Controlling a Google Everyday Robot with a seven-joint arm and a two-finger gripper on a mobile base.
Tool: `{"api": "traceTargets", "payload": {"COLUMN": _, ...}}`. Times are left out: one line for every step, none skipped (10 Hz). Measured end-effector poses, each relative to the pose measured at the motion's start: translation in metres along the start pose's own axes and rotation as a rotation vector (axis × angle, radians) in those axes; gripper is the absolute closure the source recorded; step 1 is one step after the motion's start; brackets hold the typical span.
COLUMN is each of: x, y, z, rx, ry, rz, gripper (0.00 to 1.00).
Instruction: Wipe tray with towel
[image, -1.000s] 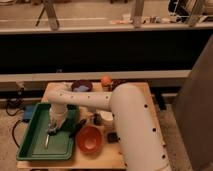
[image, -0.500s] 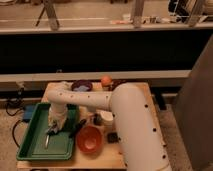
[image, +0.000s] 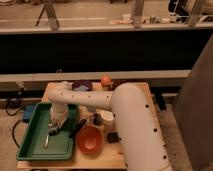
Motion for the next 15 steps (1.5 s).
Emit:
{"api": "traceTargets", "payload": {"x": -0.009, "y": 0.002, "z": -0.005, "rx": -0.005, "ry": 0.016, "rz": 0.005, "gripper": 1.00}}
{"api": "traceTargets", "payload": {"x": -0.027, "y": 0.005, "z": -0.014, "rx": -0.014, "ry": 0.034, "rz": 0.006, "gripper": 1.00}}
{"api": "traceTargets", "payload": {"x": -0.042, "y": 0.009, "z": -0.021, "rx": -0.022, "ry": 0.047, "rz": 0.005, "gripper": 1.00}}
{"api": "traceTargets", "payload": {"x": -0.060, "y": 0.013, "z": -0.028, "rx": -0.036, "ry": 0.062, "rz": 0.000, "gripper": 1.00}}
{"api": "traceTargets", "payload": {"x": -0.074, "y": 0.014, "z": -0.032, "rx": -0.049, "ry": 0.068, "rz": -0.009, "gripper": 1.00}}
{"api": "traceTargets", "payload": {"x": -0.085, "y": 0.014, "z": -0.031, "rx": -0.064, "ry": 0.057, "rz": -0.020, "gripper": 1.00}}
{"api": "traceTargets", "payload": {"x": -0.089, "y": 0.014, "z": -0.028, "rx": -0.072, "ry": 0.043, "rz": -0.023, "gripper": 1.00}}
{"api": "traceTargets", "payload": {"x": -0.090, "y": 0.017, "z": -0.020, "rx": -0.084, "ry": 0.024, "rz": -0.026, "gripper": 1.00}}
{"api": "traceTargets", "payload": {"x": -0.090, "y": 0.020, "z": -0.008, "rx": -0.089, "ry": 0.006, "rz": -0.027, "gripper": 1.00}}
{"api": "traceTargets", "payload": {"x": -0.090, "y": 0.023, "z": 0.003, "rx": -0.092, "ry": -0.010, "rz": -0.025, "gripper": 1.00}}
{"api": "traceTargets", "payload": {"x": -0.086, "y": 0.030, "z": 0.010, "rx": -0.094, "ry": -0.016, "rz": -0.014, "gripper": 1.00}}
{"api": "traceTargets", "payload": {"x": -0.082, "y": 0.038, "z": 0.011, "rx": -0.091, "ry": -0.013, "rz": 0.009, "gripper": 1.00}}
{"api": "traceTargets", "payload": {"x": -0.078, "y": 0.042, "z": 0.008, "rx": -0.087, "ry": 0.002, "rz": 0.025, "gripper": 1.00}}
{"api": "traceTargets", "payload": {"x": -0.072, "y": 0.047, "z": -0.003, "rx": -0.081, "ry": 0.030, "rz": 0.048, "gripper": 1.00}}
{"api": "traceTargets", "payload": {"x": -0.066, "y": 0.051, "z": -0.014, "rx": -0.076, "ry": 0.055, "rz": 0.065, "gripper": 1.00}}
